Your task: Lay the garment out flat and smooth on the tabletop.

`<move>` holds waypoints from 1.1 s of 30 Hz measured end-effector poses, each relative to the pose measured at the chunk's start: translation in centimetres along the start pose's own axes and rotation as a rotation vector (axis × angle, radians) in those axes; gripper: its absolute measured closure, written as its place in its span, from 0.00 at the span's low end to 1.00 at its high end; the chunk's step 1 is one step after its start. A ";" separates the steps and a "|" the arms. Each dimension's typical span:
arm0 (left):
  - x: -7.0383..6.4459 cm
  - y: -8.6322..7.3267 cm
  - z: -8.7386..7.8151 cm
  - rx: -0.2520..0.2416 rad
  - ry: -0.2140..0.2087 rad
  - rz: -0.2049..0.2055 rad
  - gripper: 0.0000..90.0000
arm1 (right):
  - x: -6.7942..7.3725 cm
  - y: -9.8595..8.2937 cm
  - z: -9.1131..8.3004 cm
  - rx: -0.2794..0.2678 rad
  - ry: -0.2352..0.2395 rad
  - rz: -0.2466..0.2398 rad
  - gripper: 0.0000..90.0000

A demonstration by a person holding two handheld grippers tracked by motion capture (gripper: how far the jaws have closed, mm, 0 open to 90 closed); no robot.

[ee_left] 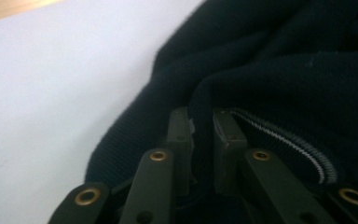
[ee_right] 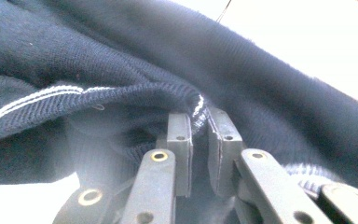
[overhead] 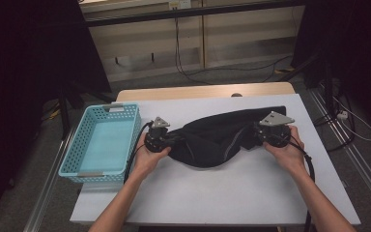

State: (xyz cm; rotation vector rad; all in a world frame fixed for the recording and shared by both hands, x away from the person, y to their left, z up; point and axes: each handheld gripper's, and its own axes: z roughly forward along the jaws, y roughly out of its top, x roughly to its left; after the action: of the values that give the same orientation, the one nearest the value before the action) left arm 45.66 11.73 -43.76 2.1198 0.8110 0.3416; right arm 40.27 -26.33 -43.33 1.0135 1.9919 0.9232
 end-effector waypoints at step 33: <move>-9.2 0.0 3.4 0.076 -0.153 0.288 0.24 | 0.2 -3.6 -2.3 0.007 0.024 0.040 0.48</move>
State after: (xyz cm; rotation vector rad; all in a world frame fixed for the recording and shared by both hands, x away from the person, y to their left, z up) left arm 40.42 3.68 -45.51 2.3059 0.4366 0.2973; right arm 37.04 -28.31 -45.24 1.0542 2.0024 0.9548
